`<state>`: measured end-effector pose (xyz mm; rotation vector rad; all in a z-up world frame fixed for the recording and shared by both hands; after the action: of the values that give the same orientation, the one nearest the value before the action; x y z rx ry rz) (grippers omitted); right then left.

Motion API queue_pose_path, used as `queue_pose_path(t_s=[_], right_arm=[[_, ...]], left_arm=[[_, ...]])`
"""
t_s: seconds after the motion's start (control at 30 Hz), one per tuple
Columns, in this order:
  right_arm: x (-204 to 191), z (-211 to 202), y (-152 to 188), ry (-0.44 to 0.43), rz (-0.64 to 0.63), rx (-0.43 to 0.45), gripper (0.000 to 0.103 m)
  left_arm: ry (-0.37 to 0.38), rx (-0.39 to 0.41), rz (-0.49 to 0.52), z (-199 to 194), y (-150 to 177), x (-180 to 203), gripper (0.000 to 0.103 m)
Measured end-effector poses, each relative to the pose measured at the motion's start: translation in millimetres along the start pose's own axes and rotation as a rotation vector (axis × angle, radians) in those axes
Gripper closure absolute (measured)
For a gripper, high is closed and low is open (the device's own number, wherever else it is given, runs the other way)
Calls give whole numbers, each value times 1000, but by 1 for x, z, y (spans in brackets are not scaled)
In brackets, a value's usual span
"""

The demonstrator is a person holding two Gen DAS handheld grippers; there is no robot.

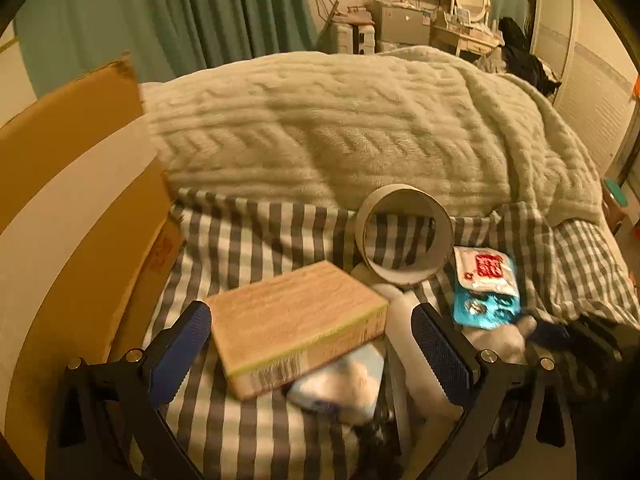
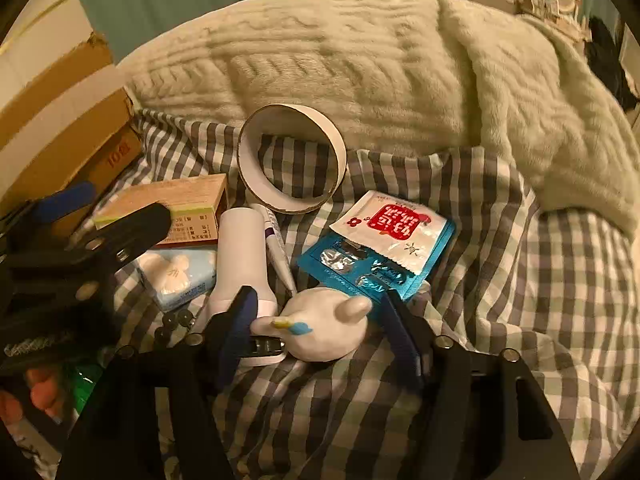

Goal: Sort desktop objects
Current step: 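Grasp the white figurine with the right tool while the left tool grasps the tape roll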

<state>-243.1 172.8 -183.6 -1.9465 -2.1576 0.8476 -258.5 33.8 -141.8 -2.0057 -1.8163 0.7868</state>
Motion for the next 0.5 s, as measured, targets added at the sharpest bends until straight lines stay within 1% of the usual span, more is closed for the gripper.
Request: queue_pose_path(t_s=[0.07,0.17,0.2,0.3,0.37,0.4,0.43,0.47,0.5], right_arm=[[-1,-5,2,-1,-9,14,48],[-6,-26,4,14,-32,71,48],[-7,-37,4,13,-32,102,48],[-8,-59,6,22,-35,154,48],[-4,-73,7,29,-24,182,48],[0,-80,7,32,-9,195,48],[2,-83,8,28,1,202,48],[5,-90,9,18,15,216,48],[6,-93,8,13,22,224,48]], left_arm=[[10,-20,2,10,-7,4,0],[28,-46,-22,21,-16,8,0],[41,-45,-42,24,-21,11,0],[81,-65,-73,34,-34,17,0],[98,-95,-82,46,-41,24,7],[92,-109,-79,52,-43,27,24],[82,-127,-68,59,-44,30,59],[75,-151,-57,66,-43,32,77],[78,-182,-49,72,-40,35,97]])
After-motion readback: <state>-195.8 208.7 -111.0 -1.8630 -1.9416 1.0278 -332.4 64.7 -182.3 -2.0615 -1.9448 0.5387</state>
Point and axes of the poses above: each gripper's, at about its wrist camera, not at the fingertips, and z roughly the way its jaws point, x to its right, y to its underside, the point moved 6 cm from there along z, roughly the way its jaws point, and after that the axes turned 7 degrees about -y, right-handed, at the moved point
